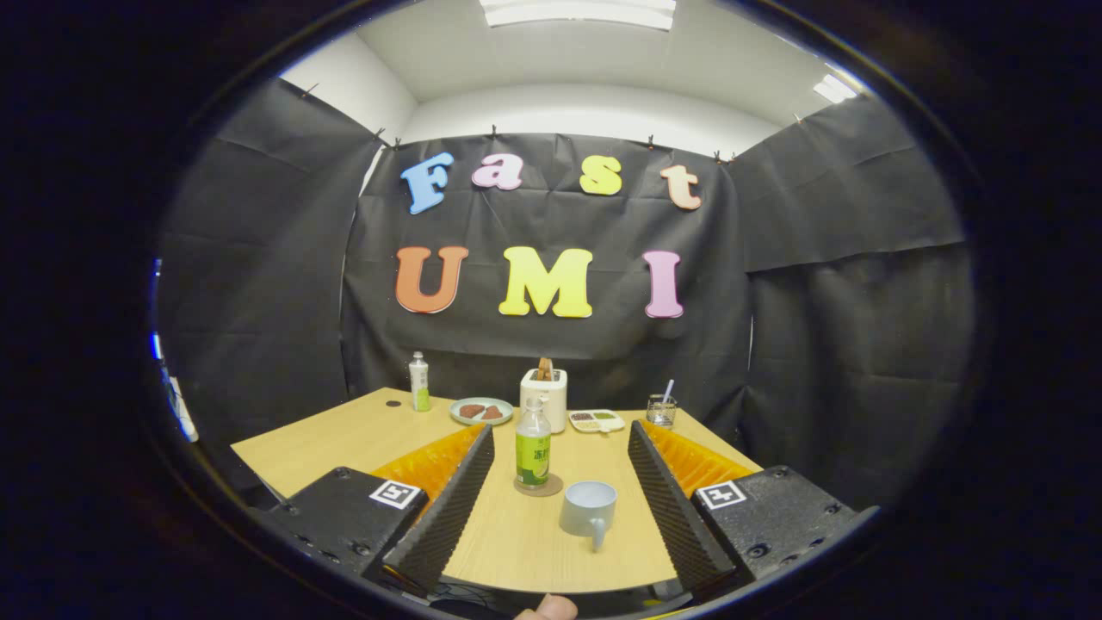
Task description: Take the bottle from table, then pour the juice into the cup, finally place the bottle on the coaster
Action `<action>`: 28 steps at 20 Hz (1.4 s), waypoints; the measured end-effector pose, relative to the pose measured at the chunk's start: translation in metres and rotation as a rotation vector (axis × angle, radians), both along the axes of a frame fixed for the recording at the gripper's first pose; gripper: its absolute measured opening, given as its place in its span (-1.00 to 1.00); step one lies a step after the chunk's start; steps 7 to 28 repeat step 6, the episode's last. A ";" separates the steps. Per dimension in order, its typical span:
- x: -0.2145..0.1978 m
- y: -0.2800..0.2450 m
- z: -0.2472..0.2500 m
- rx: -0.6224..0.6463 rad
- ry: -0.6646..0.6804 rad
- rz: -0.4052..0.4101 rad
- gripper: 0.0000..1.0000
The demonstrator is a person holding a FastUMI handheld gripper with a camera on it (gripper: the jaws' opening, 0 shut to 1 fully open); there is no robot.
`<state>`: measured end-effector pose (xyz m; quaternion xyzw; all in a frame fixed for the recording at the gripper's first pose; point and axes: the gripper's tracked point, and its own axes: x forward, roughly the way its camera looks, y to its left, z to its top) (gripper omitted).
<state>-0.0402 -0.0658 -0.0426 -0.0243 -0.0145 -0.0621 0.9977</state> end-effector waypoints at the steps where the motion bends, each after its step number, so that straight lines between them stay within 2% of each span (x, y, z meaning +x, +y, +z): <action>1: 0.000 0.001 -0.001 0.008 0.000 0.002 1.00; 28: -0.004 0.004 0.001 0.007 0.001 0.004 1.00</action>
